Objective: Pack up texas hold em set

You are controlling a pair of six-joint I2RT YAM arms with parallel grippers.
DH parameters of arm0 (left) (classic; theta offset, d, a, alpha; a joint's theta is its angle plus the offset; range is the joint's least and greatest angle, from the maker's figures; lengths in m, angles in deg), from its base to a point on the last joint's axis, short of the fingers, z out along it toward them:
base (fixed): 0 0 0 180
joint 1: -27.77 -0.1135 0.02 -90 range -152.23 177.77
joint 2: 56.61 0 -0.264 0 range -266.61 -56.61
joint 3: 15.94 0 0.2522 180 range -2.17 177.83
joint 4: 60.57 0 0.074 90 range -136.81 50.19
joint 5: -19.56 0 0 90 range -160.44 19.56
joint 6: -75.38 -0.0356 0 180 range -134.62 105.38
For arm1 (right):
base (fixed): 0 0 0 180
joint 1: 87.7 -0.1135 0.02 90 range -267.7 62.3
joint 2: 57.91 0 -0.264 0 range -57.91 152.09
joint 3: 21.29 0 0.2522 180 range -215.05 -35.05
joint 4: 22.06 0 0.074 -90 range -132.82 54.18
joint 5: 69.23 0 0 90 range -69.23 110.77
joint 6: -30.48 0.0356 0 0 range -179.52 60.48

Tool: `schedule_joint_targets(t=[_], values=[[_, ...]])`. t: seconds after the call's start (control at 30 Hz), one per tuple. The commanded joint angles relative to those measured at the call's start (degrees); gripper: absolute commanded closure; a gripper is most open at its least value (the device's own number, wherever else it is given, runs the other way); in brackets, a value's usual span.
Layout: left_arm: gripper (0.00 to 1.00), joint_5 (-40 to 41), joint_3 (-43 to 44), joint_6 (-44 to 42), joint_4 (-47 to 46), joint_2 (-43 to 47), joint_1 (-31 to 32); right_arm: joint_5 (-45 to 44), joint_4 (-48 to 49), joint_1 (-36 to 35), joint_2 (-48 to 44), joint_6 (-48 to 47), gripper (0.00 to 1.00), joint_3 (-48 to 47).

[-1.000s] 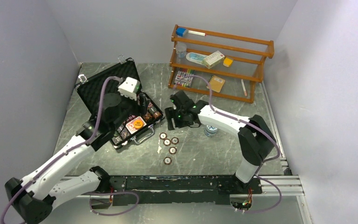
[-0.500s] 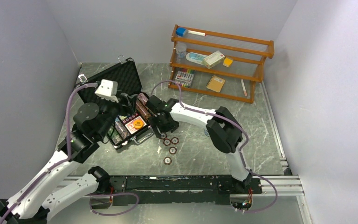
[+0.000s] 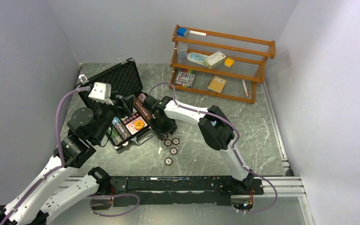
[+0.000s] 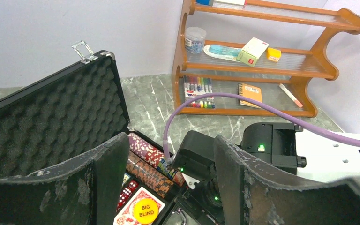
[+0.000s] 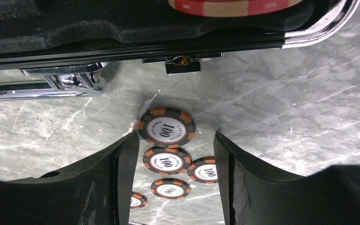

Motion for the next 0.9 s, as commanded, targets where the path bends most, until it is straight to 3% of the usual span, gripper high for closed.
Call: schedule_joint_targets(t=[0.0,0.47,0.7,0.87], values=[[0.29,1.55,-0.50,0.72,-0.47,0.80,-0.27,1.57,-1.75,-0.03,2.03,-0.90,0.37,-1.34],[0.29,1.74,-0.69,0.83,-0.38,0.21,-0.27,-1.38,5.06,-0.03,2.38,2.69,0.41,1.21],[0.29,1.73,-0.89,0.85,-0.40,-0.02,-0.27,-3.00,4.49,-0.16,2.92,3.12,0.55,1.93],[0.29,1.81,-0.73,0.88,-0.18,-0.55,-0.27,-3.93,4.92,-0.14,1.67,3.56,0.58,2.15]])
